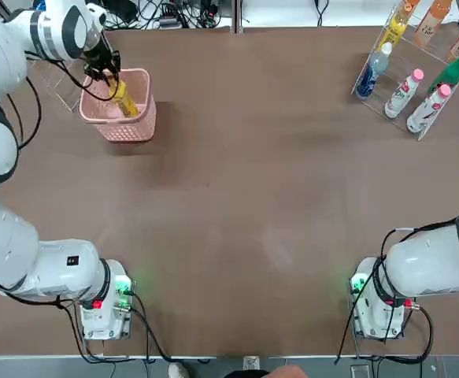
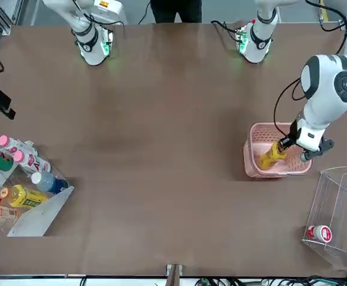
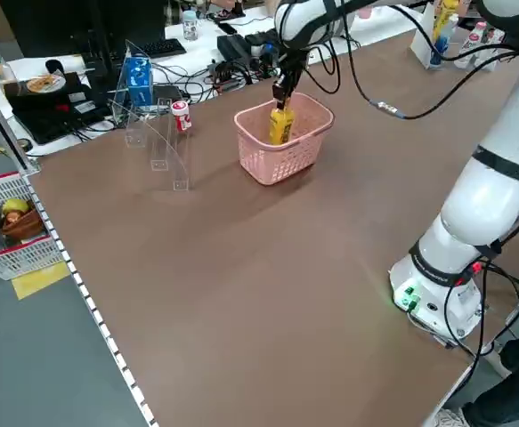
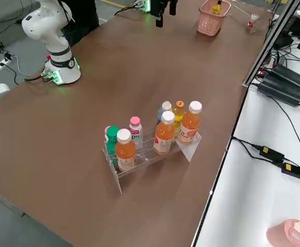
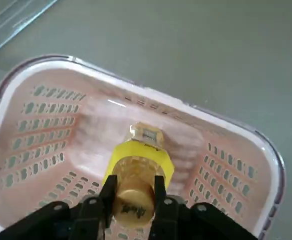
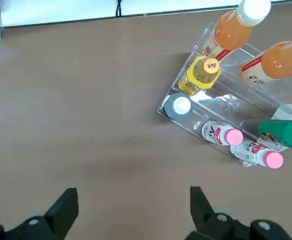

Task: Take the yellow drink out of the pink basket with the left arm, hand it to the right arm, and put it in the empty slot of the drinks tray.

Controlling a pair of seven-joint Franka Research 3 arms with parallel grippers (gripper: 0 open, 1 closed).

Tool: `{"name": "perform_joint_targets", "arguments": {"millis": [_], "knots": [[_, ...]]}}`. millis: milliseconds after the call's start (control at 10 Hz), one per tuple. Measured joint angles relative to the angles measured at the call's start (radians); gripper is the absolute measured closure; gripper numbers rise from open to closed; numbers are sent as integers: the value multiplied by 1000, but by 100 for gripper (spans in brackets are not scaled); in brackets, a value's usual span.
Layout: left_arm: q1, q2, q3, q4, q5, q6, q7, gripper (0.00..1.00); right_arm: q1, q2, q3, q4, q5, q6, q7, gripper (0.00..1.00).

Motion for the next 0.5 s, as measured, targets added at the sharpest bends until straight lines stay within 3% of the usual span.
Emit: {"name": "perform_joint_targets", "arguments": {"millis": [500], "knots": [[0,-16,-2,47,0,-1,0,66,0,0,0,0,0,0,0,1]]}}
